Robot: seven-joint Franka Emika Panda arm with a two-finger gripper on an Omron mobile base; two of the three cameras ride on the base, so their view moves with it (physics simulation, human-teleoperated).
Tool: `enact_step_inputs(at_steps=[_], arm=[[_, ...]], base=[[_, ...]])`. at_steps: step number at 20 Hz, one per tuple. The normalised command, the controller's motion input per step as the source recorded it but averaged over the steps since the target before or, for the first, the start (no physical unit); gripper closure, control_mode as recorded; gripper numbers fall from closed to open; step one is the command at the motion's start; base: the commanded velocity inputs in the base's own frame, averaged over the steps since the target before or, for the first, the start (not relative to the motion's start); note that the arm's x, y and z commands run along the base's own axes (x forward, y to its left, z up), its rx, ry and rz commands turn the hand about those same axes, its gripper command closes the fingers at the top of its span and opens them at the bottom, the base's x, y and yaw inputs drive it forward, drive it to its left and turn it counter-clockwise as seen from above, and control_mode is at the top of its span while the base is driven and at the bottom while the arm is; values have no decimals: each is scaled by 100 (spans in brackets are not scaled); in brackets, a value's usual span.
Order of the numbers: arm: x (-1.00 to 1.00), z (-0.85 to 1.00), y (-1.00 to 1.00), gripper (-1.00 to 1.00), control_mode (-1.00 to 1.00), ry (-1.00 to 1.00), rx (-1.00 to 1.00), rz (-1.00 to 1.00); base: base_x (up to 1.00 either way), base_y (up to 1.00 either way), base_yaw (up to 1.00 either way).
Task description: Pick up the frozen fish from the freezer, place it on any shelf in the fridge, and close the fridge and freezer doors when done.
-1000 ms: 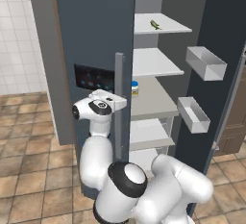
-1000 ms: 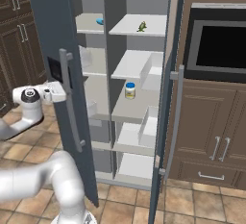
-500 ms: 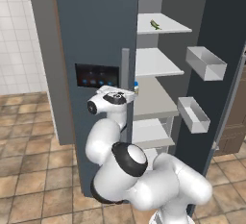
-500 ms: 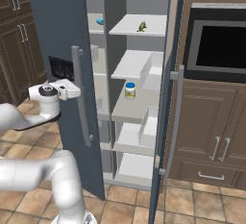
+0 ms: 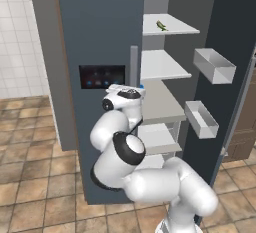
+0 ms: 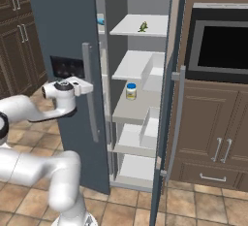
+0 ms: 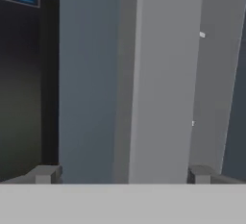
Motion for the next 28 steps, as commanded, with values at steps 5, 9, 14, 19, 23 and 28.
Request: enact_step_inputs(at_steps=[5,9,14,19,23,28], arm=[[45,0,-9,-100,-100,1,0,7],[49,0,-8,-100,-100,1,0,7],[48,0,-8,-100,-100,0,0,7],[49,0,-4,-100,-100,0,0,6],[19,0,0,-100,-100,0,0,2],[0,10,0,-100,-100,3,0,0]], base=[[0,0,0],[0,0,0],[0,0,0],[0,0,0],[0,0,0],[0,0,0]])
